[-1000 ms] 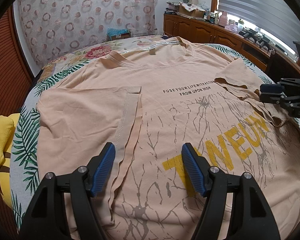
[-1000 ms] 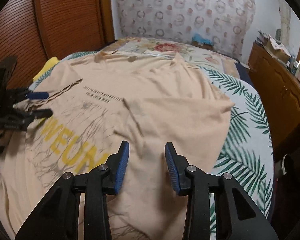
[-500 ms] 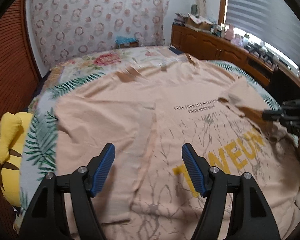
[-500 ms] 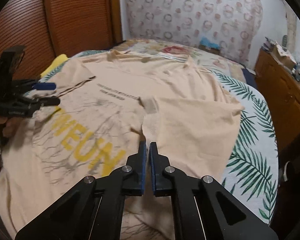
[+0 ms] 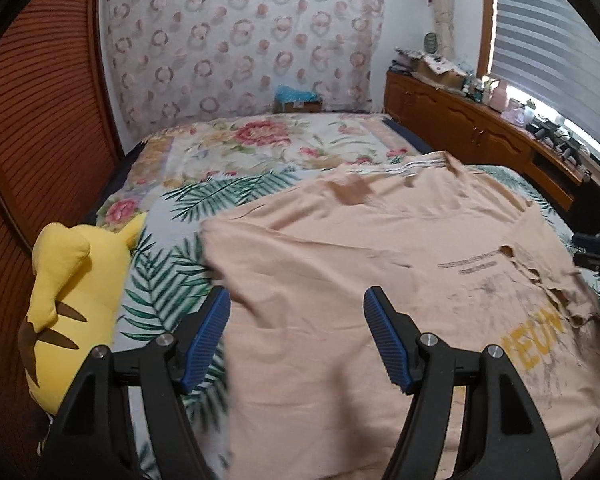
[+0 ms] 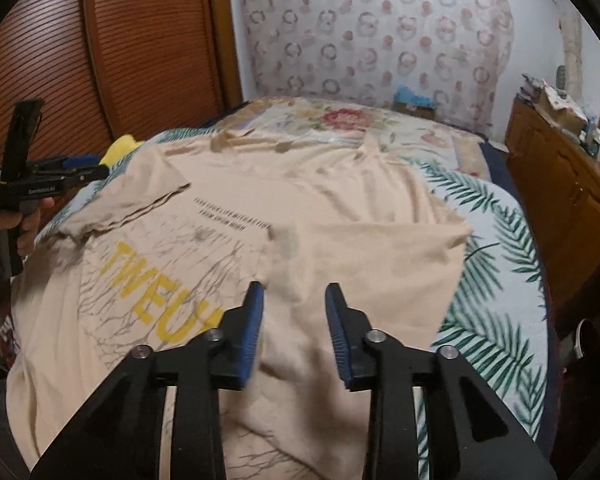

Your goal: Fold small clothes

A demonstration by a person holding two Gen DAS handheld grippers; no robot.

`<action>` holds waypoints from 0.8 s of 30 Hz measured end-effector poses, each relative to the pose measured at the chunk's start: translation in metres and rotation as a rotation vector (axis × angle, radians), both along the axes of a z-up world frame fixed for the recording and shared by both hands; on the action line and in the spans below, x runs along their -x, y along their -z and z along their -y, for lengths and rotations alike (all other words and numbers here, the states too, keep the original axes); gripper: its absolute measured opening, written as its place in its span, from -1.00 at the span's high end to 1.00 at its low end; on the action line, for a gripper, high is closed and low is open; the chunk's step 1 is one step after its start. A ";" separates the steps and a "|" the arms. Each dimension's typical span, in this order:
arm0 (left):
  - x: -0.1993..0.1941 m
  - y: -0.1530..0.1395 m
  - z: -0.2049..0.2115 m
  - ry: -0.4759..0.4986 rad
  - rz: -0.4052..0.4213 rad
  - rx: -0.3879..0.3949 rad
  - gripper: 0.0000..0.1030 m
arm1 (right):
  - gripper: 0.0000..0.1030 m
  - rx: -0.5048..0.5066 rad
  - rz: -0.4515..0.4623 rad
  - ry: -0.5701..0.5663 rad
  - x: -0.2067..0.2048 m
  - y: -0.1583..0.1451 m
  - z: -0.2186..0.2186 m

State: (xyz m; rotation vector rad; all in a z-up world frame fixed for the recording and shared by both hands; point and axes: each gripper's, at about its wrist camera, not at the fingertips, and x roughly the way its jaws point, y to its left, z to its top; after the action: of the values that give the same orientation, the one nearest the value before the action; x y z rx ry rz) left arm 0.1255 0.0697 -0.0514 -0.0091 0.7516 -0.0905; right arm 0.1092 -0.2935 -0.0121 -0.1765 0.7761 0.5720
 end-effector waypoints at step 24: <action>-0.081 0.049 -0.067 -0.071 -0.161 0.023 -0.35 | -0.15 0.100 -0.069 0.220 -0.115 0.036 0.057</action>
State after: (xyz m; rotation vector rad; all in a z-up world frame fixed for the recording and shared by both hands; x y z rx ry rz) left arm 0.2065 0.1367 -0.1007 -0.0652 0.9106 -0.0312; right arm 0.2243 -0.3504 -0.0484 -0.1610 0.8790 0.3325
